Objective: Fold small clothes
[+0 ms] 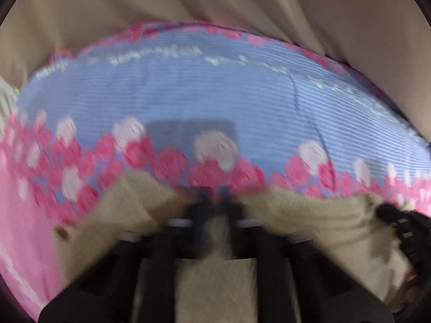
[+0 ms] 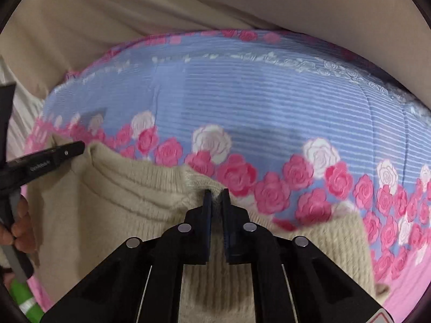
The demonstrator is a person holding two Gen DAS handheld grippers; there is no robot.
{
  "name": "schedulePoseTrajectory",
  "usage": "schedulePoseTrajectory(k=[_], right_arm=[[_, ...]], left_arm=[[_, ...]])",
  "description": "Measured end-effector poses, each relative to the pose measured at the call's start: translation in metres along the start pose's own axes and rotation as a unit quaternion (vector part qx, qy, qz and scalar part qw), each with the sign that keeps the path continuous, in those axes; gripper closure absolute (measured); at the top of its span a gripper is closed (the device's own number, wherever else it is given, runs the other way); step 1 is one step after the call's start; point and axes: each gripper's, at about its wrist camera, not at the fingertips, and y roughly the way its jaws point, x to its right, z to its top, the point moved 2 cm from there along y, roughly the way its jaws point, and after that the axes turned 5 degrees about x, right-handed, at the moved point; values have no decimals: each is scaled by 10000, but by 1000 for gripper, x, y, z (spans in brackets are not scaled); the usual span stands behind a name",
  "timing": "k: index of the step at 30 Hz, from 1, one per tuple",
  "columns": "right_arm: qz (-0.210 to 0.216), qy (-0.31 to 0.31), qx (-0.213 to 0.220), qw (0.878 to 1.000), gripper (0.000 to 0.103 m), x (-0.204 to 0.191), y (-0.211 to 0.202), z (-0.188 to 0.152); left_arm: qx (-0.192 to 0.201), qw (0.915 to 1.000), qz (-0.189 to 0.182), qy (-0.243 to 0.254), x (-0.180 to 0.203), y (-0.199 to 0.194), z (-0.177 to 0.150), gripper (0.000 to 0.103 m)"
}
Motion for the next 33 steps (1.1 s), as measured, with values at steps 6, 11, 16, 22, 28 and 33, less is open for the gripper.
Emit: schedulePoseTrajectory(k=[6, 11, 16, 22, 28, 33], right_arm=[[-368, 496, -64, 9981, 103, 36, 4, 2], [59, 1027, 858, 9910, 57, 64, -90, -25], [-491, 1426, 461, 9875, 39, 99, -136, -114], [209, 2589, 17, 9657, 34, 100, -140, -220], [450, 2340, 340, 9706, 55, 64, -117, -206], [612, 2430, 569, 9664, 83, 70, -160, -193]], left_arm=[[-48, 9969, -31, -783, -34, 14, 26, 103], [660, 9935, -444, -816, -62, -56, 9, 79], [655, 9875, -14, -1431, -134, -97, -75, 30], [-208, 9579, -351, -2842, -184, -106, -196, 28], [134, 9494, -310, -3122, -167, -104, -206, 26], [-32, 9466, -741, -3138, -163, -117, -182, 87]])
